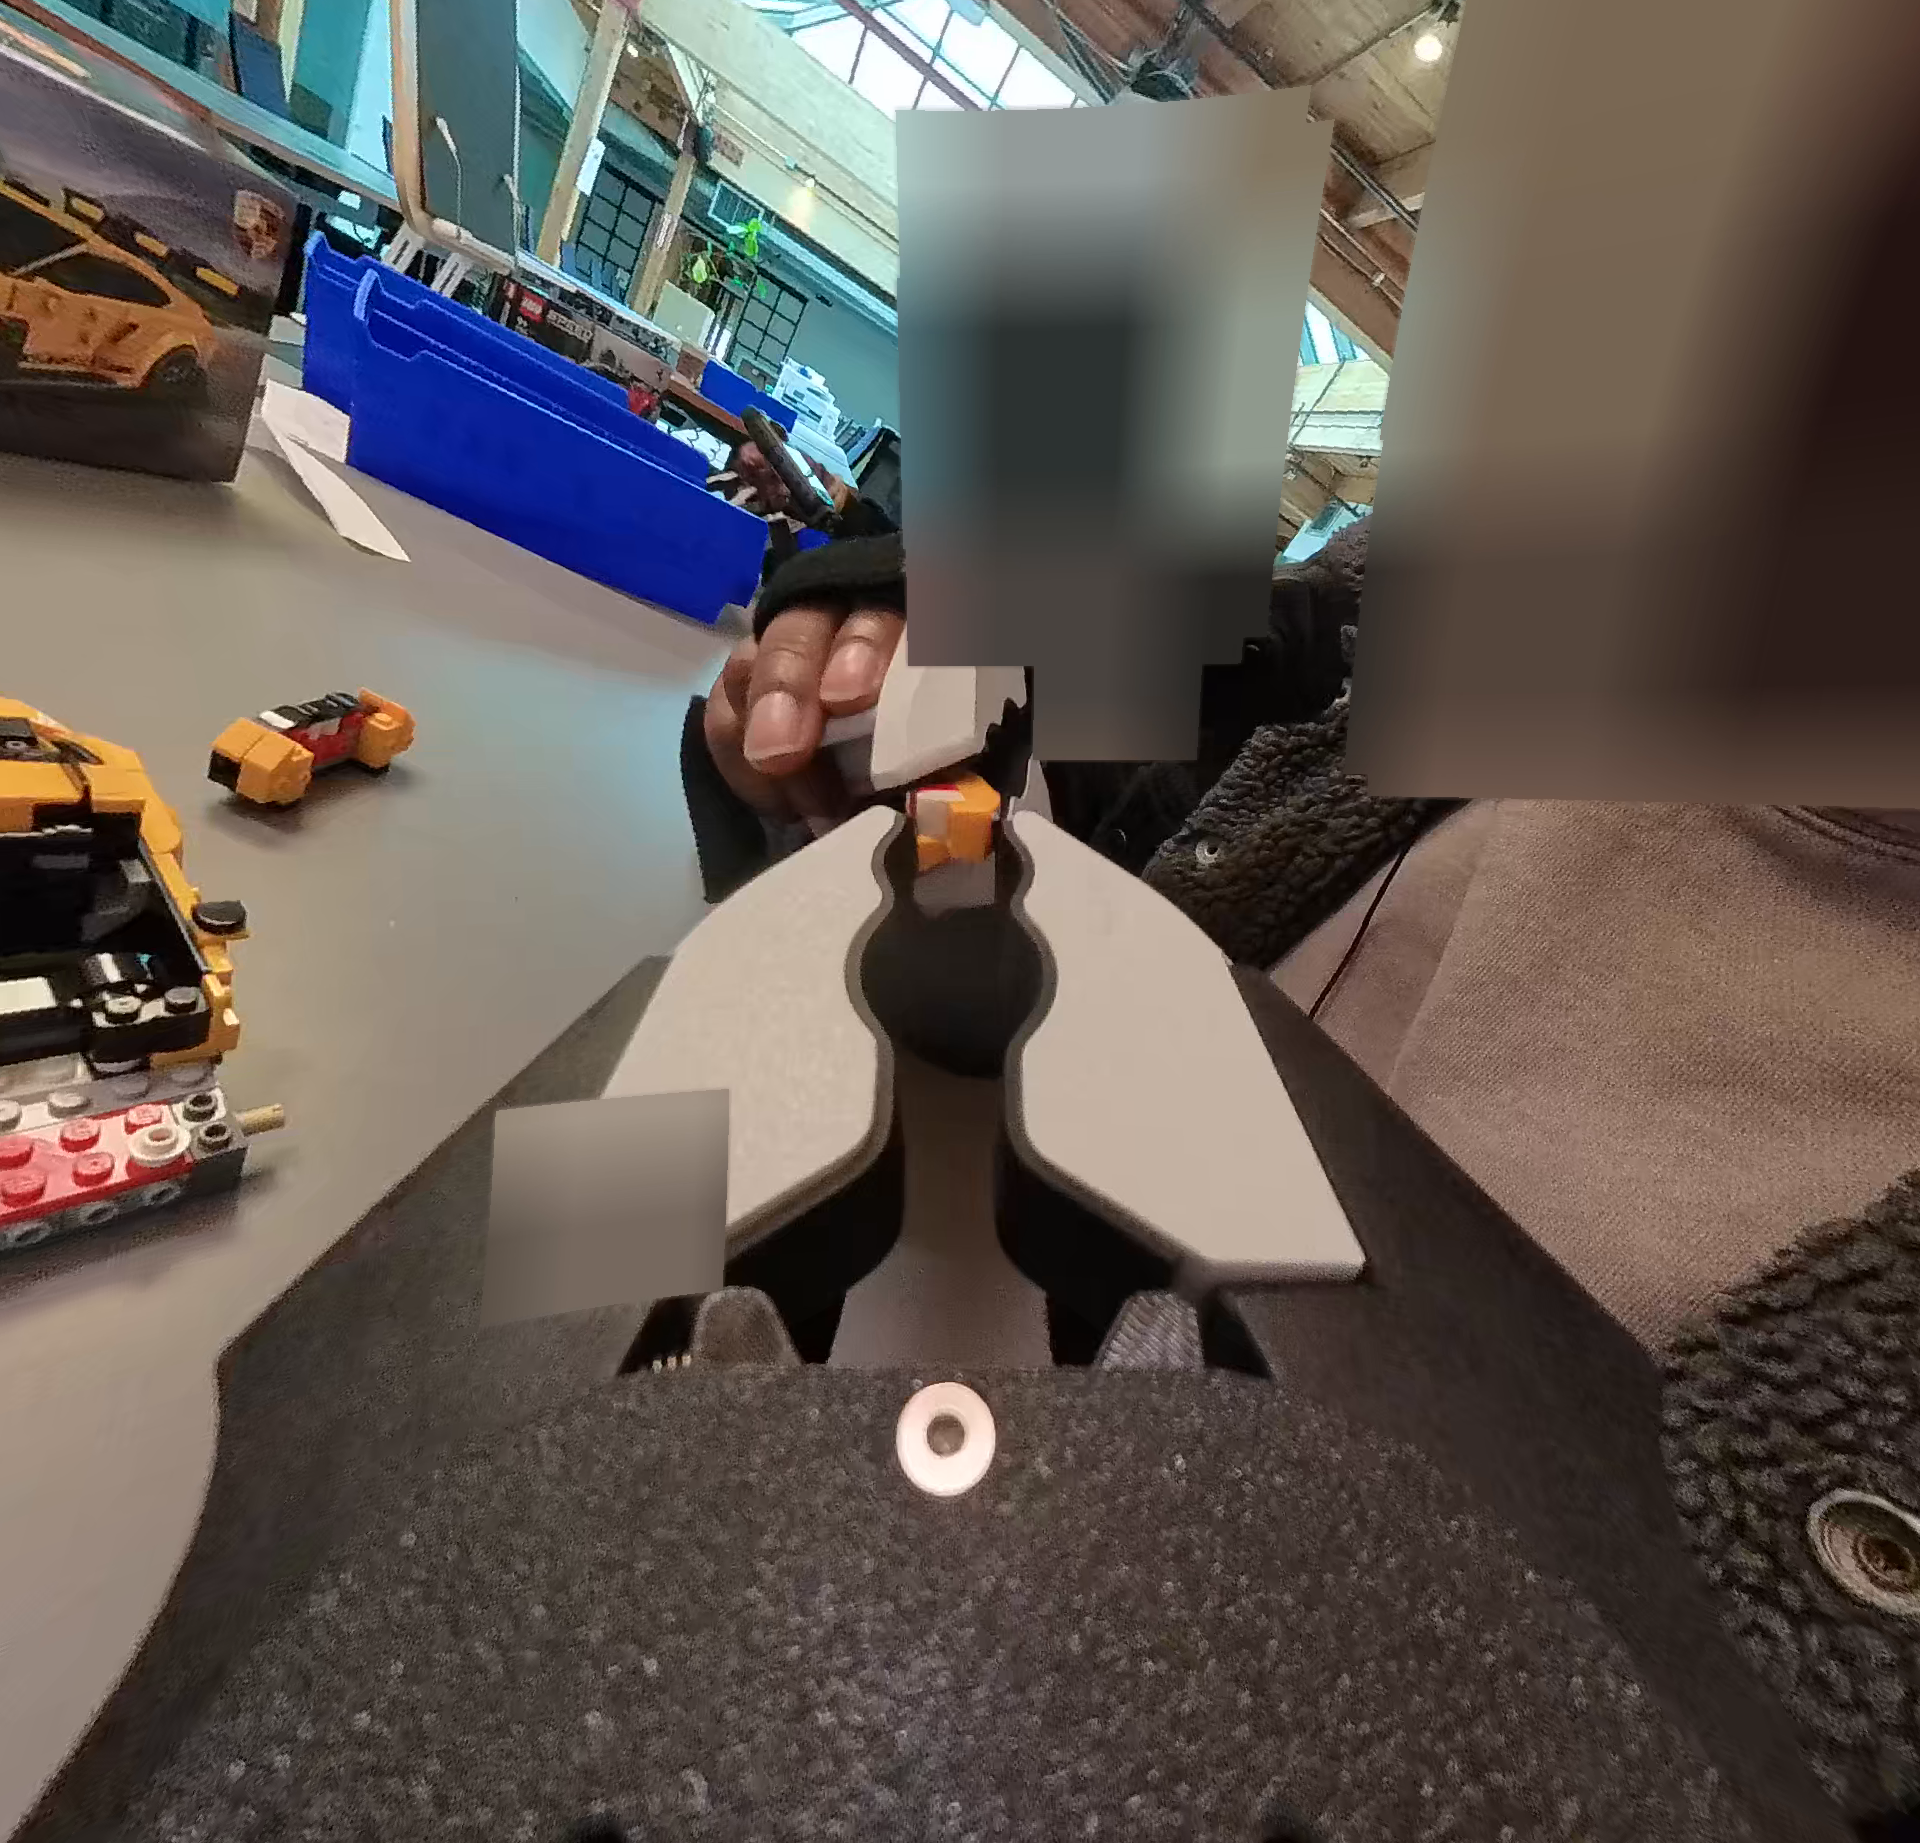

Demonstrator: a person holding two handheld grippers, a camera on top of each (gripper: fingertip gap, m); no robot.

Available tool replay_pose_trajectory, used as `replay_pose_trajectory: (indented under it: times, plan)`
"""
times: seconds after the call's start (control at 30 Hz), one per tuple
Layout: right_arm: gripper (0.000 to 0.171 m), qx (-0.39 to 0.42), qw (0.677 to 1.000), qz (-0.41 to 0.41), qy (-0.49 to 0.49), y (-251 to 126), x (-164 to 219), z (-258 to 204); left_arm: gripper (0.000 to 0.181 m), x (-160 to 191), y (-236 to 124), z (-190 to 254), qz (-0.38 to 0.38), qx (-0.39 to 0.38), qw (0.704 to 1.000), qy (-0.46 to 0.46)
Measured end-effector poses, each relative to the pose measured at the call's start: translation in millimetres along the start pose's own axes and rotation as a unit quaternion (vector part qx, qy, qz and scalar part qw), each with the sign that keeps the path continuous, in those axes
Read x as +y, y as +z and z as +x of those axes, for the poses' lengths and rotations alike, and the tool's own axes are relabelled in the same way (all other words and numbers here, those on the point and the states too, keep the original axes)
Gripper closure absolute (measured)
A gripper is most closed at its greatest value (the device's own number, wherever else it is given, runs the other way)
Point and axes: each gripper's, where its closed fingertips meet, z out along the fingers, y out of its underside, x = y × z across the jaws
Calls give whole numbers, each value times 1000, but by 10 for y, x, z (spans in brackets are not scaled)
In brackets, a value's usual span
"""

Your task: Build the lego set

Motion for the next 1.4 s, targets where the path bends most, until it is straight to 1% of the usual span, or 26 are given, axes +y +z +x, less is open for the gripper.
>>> replay_pose_trajectory:
  times: [0.1,0.2,0.23,0.53,0.63,0.7,1.23,1.33,1.4]
  plan:
    - [159,7,1000,5,-9,2,-12,1,166,-5,-2,17,3,6,1000,2]
    - [159,11,1000,6,-20,2,-12,0,162,-17,-5,41,9,21,1000,-16]
    - [159,10,1000,9,-21,2,-24,-6,165,-16,-4,40,10,23,999,-20]
    - [159,11,999,22,-30,-9,-77,-20,165,-15,-5,104,9,43,999,-22]
    - [159,12,999,29,-31,-16,-103,-20,162,-32,-16,152,14,73,996,-52]
    - [159,11,999,32,-31,-20,-117,-25,164,-29,-15,155,15,72,996,-46]
    - [159,10,999,31,-24,-22,-117,-26,165,-25,-19,146,9,59,998,-25]
    - [159,8,999,25,-23,-15,-91,-28,163,-8,-7,117,1,40,999,-4]
    - [159,7,999,23,-22,-11,-84,-34,165,4,0,97,-5,23,1000,18]
